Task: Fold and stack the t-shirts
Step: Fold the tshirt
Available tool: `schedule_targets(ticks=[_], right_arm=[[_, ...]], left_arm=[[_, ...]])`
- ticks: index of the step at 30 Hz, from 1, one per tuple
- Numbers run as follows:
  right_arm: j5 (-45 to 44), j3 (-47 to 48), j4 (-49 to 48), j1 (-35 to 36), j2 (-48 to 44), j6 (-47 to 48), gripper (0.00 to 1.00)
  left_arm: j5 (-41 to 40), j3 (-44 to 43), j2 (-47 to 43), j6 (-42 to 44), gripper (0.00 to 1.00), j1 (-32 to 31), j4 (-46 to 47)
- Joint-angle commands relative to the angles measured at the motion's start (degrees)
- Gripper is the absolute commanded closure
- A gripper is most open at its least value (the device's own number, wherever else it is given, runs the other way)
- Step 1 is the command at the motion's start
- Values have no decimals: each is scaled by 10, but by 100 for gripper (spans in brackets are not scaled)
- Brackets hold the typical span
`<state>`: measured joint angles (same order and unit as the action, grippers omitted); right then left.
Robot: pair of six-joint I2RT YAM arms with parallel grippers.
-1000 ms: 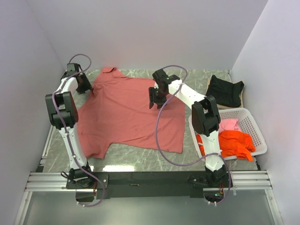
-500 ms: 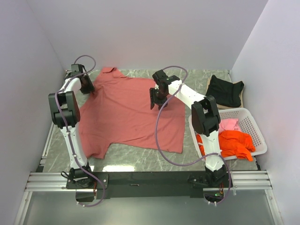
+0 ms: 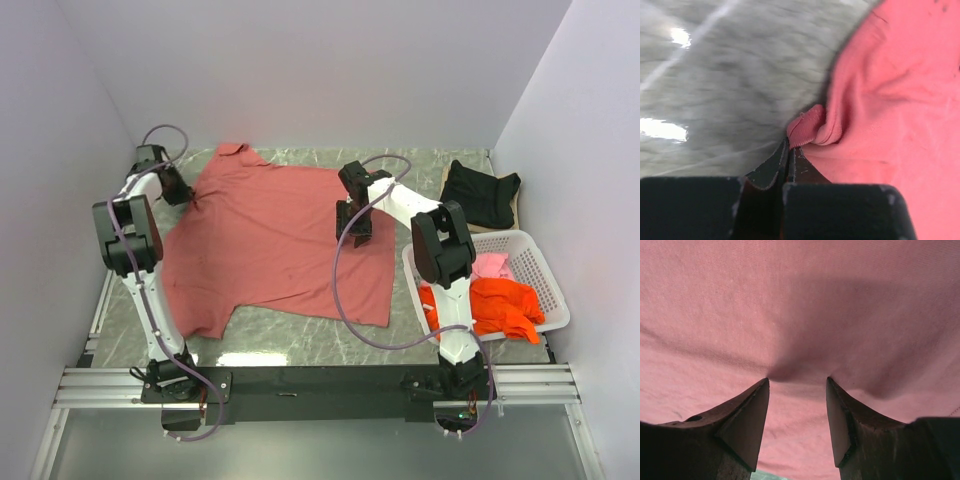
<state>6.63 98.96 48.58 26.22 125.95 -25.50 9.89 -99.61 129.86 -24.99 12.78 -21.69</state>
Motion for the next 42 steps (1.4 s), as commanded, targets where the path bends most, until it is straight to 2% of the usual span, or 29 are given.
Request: schedule_targets(ticks=[1, 10, 13, 14, 16, 17, 20, 32, 42], right_arm=[[-20, -21, -1, -6, -5, -5, 43], [-19, -33, 2, -11, 8, -3, 43], [-19, -34, 3, -11, 12, -3, 43], [-19, -34, 3, -11, 14, -2, 43], [-19, -32, 4, -10, 17, -1, 43], [-19, -32, 5, -11, 18, 0, 43], [-18, -28, 6, -11, 18, 1, 43], [-16, -23, 8, -11, 15, 4, 43], [-14, -21, 9, -11, 18, 4, 43]], left_arm=[[54, 35, -40, -37, 100, 39, 30], [147, 54, -38, -55, 96, 82, 49], [168, 47, -37, -52, 84, 85, 48], [174, 47, -38, -56, 75, 88, 53], [187, 52, -44, -61, 67, 93, 60], [190, 53, -44, -66, 59, 98, 62], [200, 50, -44, -72, 51, 104, 68], [200, 38, -30, -102, 58, 105, 97], [192, 30, -21, -95, 59, 99, 90]])
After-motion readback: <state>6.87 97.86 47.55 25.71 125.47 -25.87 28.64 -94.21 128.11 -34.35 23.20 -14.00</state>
